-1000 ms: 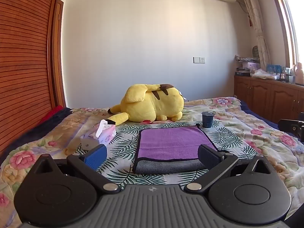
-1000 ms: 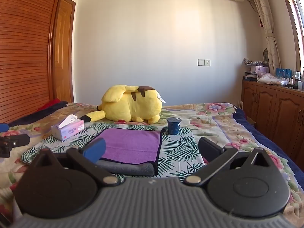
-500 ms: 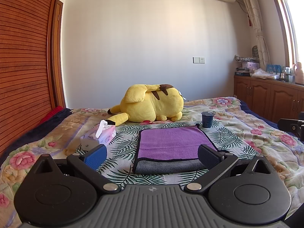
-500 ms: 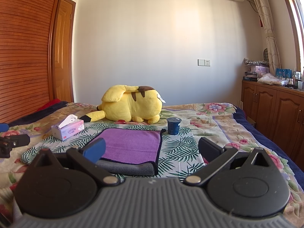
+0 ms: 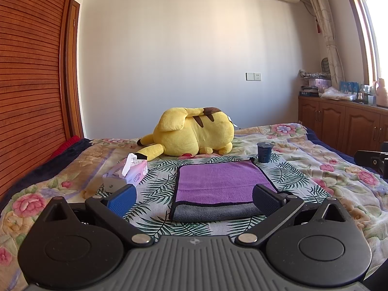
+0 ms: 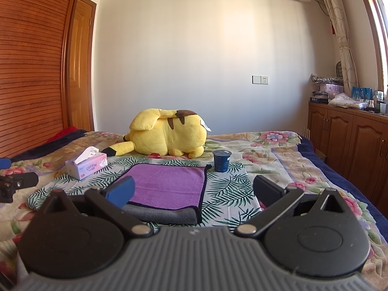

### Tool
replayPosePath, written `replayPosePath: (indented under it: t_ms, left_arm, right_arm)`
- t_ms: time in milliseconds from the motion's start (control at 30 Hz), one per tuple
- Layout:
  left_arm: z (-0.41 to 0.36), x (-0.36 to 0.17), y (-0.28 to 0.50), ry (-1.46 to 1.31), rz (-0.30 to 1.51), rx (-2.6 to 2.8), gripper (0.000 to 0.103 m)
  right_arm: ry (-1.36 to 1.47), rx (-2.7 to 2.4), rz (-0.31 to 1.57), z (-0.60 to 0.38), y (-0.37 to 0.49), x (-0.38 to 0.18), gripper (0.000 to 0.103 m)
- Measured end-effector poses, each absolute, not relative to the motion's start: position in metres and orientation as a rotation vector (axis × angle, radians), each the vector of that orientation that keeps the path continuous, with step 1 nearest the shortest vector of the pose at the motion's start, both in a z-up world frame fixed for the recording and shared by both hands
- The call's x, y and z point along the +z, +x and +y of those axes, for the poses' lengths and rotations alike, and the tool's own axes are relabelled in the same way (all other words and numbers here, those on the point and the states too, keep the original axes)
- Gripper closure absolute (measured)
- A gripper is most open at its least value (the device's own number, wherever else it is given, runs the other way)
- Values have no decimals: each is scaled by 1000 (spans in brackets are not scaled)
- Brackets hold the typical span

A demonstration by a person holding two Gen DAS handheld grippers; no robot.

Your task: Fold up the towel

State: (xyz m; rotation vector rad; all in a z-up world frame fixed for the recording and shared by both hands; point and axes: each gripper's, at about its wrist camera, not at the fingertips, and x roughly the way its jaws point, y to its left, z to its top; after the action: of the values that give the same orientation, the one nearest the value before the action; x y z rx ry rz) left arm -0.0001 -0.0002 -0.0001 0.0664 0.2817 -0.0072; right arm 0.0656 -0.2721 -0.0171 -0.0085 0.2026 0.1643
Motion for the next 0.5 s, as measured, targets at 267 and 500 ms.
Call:
replayPosePath:
  t_ms: [267,500]
  left_arm:
    - [0,0,0,68,281,-7,16]
    - [0,0,0,68,282,-7,16]
  right_arm:
    - [-8,165,202,-272,66,-18,0]
    - [-8,165,202,-272,66,-18,0]
